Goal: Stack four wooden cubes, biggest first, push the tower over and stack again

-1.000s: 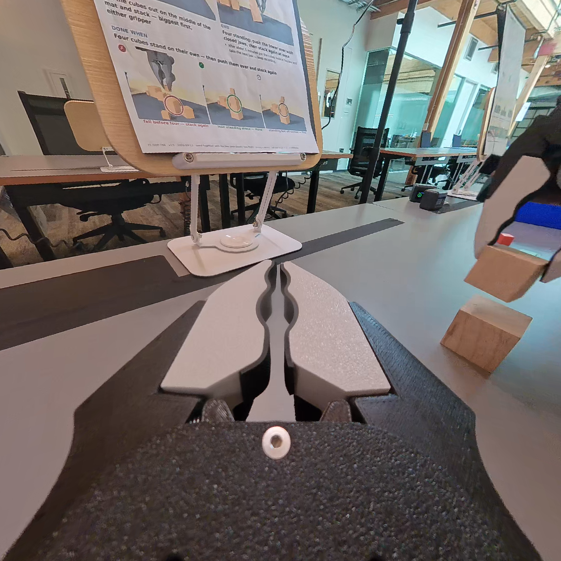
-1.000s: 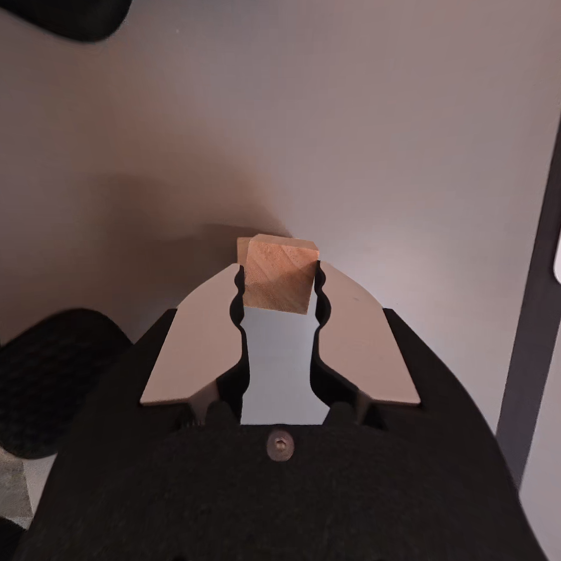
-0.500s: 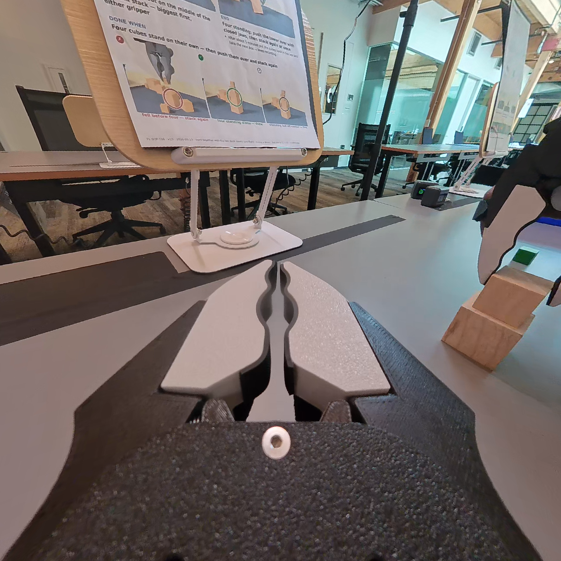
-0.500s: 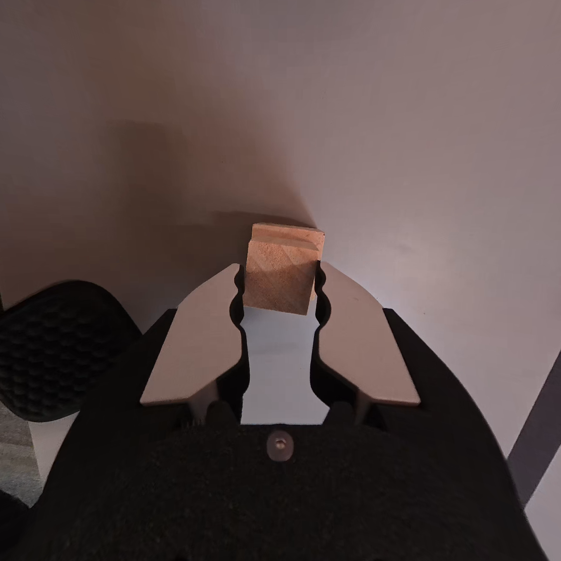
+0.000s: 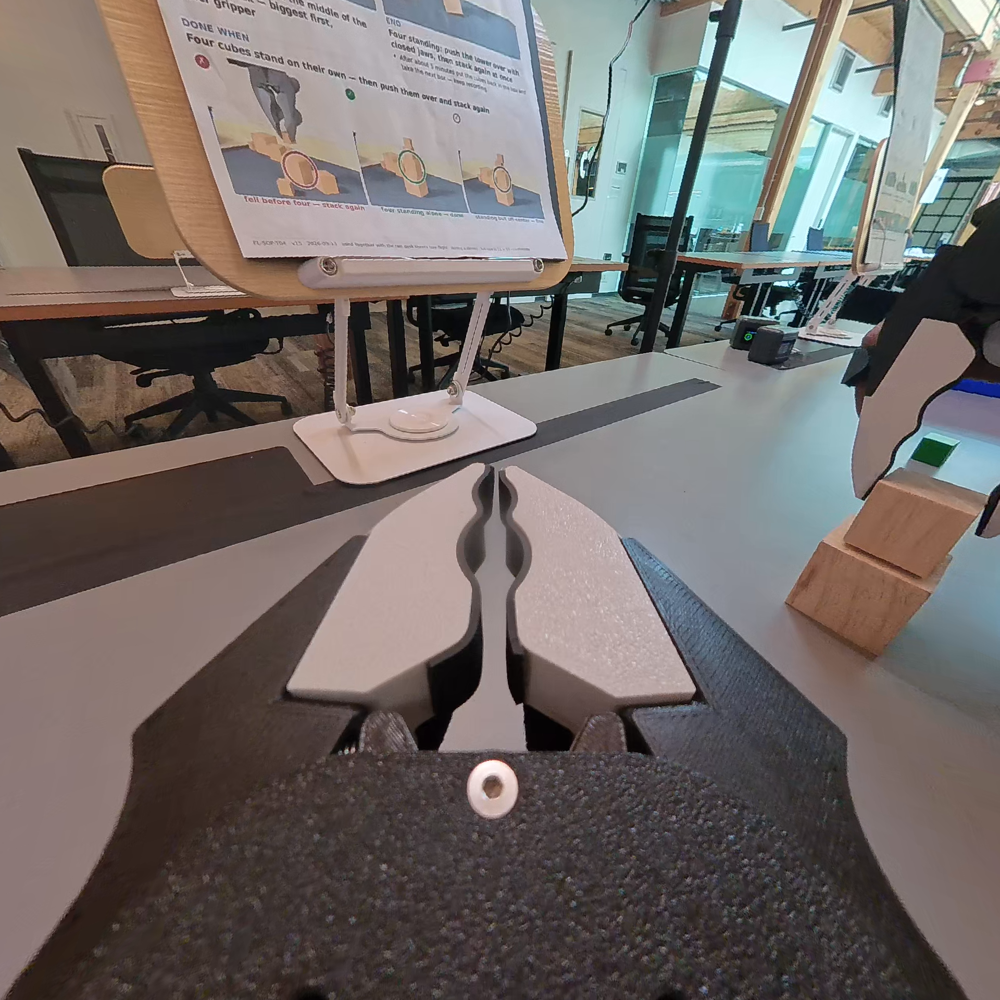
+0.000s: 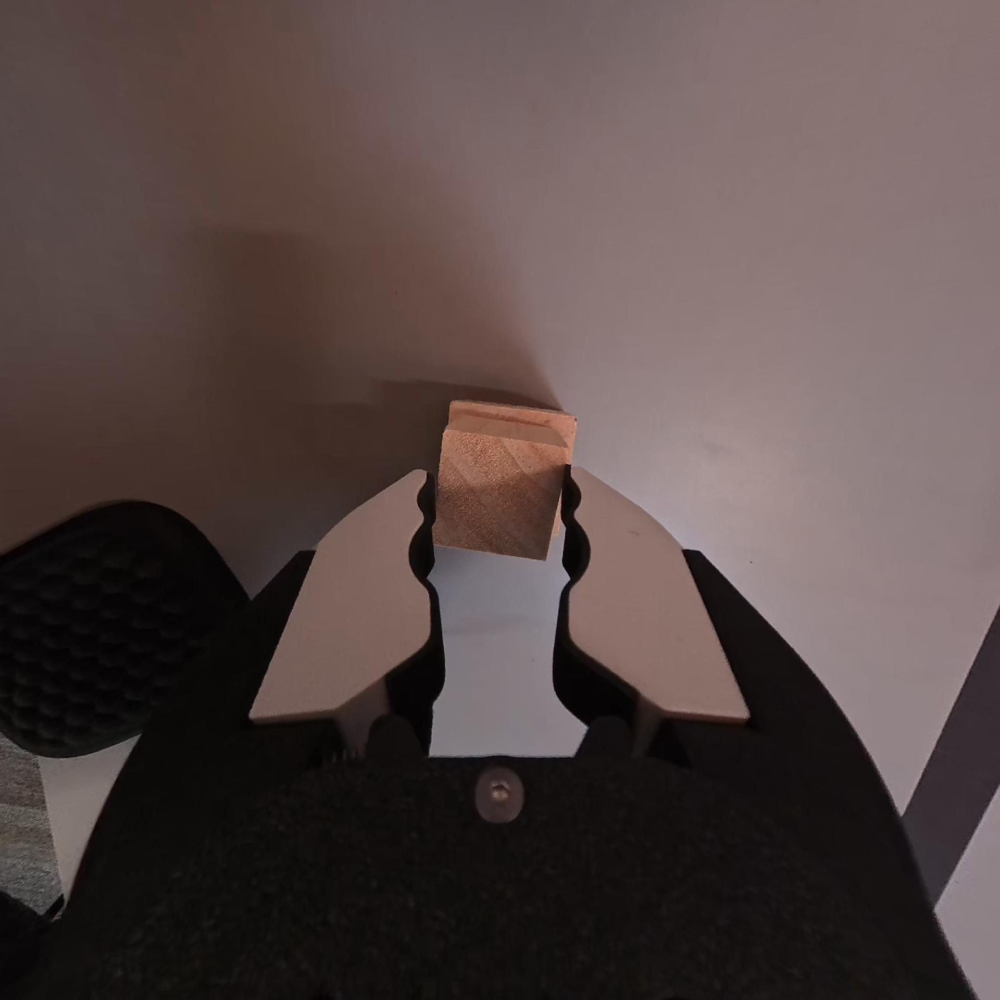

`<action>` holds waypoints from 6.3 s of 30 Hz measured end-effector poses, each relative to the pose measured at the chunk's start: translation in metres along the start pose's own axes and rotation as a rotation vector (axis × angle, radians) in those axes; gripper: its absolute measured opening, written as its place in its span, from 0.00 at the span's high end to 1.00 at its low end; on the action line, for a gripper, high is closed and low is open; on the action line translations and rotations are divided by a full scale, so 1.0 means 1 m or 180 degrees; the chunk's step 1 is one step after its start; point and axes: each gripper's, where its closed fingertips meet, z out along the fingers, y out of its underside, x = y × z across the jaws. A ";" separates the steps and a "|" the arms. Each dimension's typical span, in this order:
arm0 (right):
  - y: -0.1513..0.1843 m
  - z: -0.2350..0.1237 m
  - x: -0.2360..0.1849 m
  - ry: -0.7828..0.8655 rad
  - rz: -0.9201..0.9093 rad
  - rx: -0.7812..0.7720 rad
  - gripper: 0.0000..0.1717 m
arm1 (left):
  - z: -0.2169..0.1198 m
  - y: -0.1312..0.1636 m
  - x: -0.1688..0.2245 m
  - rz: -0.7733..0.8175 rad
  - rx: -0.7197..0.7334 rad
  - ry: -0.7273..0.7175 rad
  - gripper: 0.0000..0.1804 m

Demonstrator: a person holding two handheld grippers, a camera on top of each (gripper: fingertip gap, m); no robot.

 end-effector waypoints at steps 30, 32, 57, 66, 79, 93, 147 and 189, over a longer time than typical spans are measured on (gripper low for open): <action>-0.001 0.002 -0.002 -0.0009 -0.0036 -0.0057 0.74 | 0.000 -0.001 0.000 -0.0001 0.0011 0.0010 0.99; -0.001 0.002 -0.002 -0.0006 -0.0033 -0.0042 0.74 | 0.000 -0.001 0.000 -0.0003 0.0010 0.0007 0.99; -0.002 0.004 -0.002 0.0030 0.0073 -0.0044 0.71 | 0.001 -0.002 0.001 -0.0004 0.0013 0.0020 0.99; -0.004 -0.073 0.008 0.0709 0.0450 0.1074 0.67 | -0.003 -0.009 -0.005 0.0022 0.0121 -0.0090 1.00; 0.284 -0.107 -0.019 0.2093 0.2976 0.0676 0.73 | -0.006 -0.013 -0.008 0.0041 0.0244 -0.0200 1.00; 0.345 -0.055 -0.014 0.2535 0.4683 0.0963 0.71 | -0.005 -0.005 -0.011 0.0039 0.0150 -0.0268 1.00; -0.007 -0.023 -0.004 0.0323 0.0390 0.0979 0.84 | -0.007 -0.015 -0.012 0.0026 0.0230 -0.0225 1.00; 0.429 -0.093 0.019 0.2091 0.3221 0.0700 0.75 | -0.002 0.002 -0.010 0.0054 0.0039 -0.0237 1.00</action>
